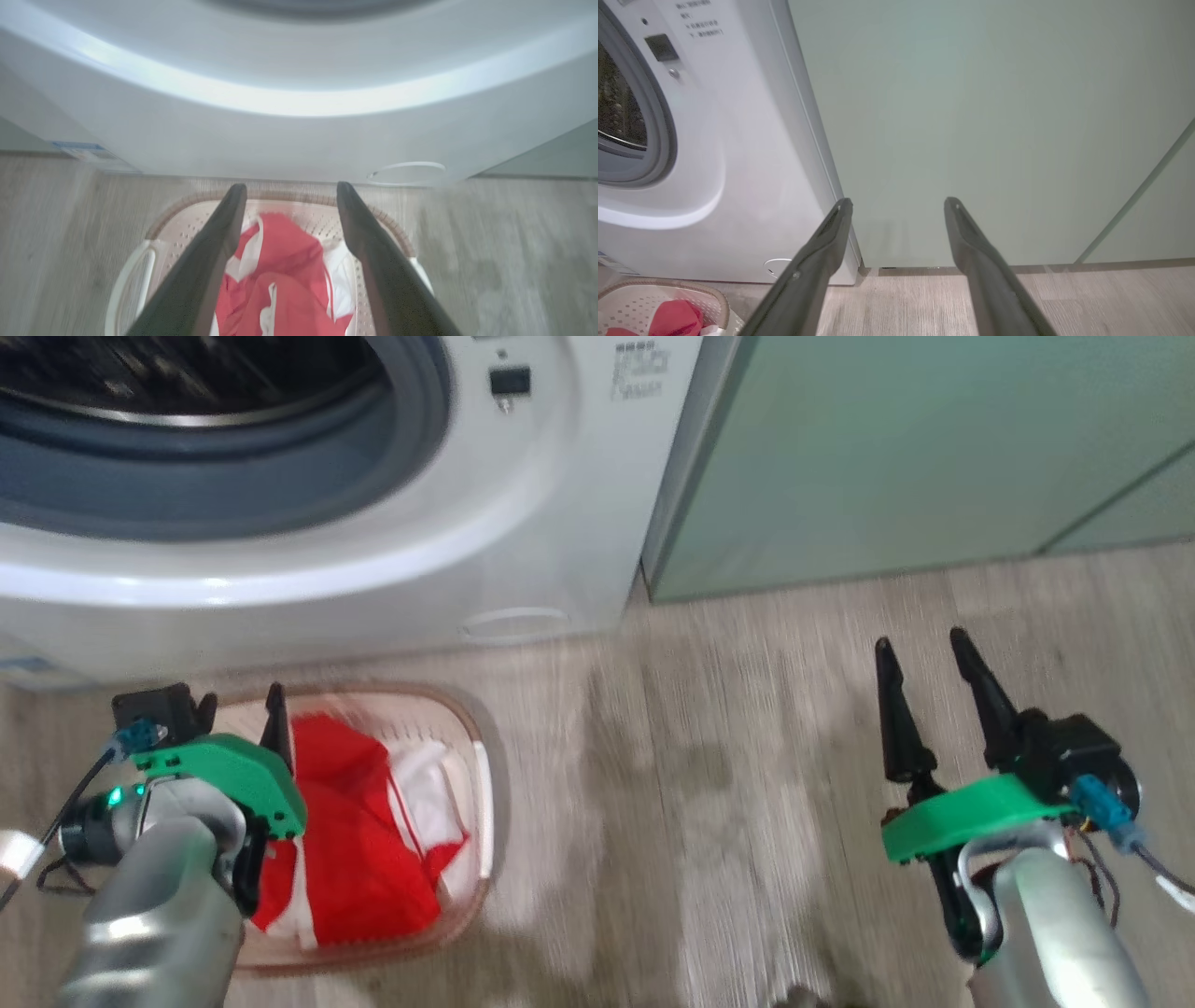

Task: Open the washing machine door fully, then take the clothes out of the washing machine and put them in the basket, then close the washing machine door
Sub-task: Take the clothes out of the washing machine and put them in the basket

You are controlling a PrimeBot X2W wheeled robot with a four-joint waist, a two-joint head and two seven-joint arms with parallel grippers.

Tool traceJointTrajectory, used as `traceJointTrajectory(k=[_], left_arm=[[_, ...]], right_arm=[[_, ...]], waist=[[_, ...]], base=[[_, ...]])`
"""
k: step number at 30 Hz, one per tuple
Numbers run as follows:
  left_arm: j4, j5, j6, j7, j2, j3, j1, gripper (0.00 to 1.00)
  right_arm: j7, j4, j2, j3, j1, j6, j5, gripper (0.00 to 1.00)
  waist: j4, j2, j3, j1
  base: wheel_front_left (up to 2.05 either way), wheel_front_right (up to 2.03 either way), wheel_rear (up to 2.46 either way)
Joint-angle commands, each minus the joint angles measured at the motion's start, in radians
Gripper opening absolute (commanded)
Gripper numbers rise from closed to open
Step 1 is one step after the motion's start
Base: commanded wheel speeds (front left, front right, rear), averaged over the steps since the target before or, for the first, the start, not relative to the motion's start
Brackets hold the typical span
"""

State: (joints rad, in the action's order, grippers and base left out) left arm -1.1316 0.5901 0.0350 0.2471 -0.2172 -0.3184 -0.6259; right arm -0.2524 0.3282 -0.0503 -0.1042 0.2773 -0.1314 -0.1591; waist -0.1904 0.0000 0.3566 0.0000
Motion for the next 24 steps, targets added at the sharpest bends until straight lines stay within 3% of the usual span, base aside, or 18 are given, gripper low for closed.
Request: traceJointTrajectory(k=[1,10,14,24], left_arm=[[0.111,-0.020,-0.003,0.014,-0.051,0.069,0.048,1.00],[0.521,-0.145,-0.016,0.015,-0.037,0.279,0.324,1.00],[0.591,-0.196,-0.017,0.015,-0.017,0.321,0.413,1.00],[0.652,-0.238,0.047,0.015,0.014,0.395,0.519,1.00]], right_arm=[[-0.009,-0.016,0.000,-0.027,-0.025,0.001,0.005,1.00],[-0.009,0.012,-0.001,-0.037,-0.096,0.001,-0.011,1.00],[-0.009,0.016,-0.001,-0.035,-0.127,0.001,-0.016,1.00],[-0.009,0.011,-0.001,-0.020,-0.181,0.001,-0.028,1.00]], waist=[[0.028,0.0000,-0.105,0.0000],[0.030,0.0000,-0.282,0.0000],[0.036,0.0000,-0.328,0.0000],[0.051,0.0000,-0.402,0.0000]], base=[[0.00,0.00,0.00],[0.00,0.00,0.00],[0.00,0.00,0.00],[0.00,0.00,0.00]])
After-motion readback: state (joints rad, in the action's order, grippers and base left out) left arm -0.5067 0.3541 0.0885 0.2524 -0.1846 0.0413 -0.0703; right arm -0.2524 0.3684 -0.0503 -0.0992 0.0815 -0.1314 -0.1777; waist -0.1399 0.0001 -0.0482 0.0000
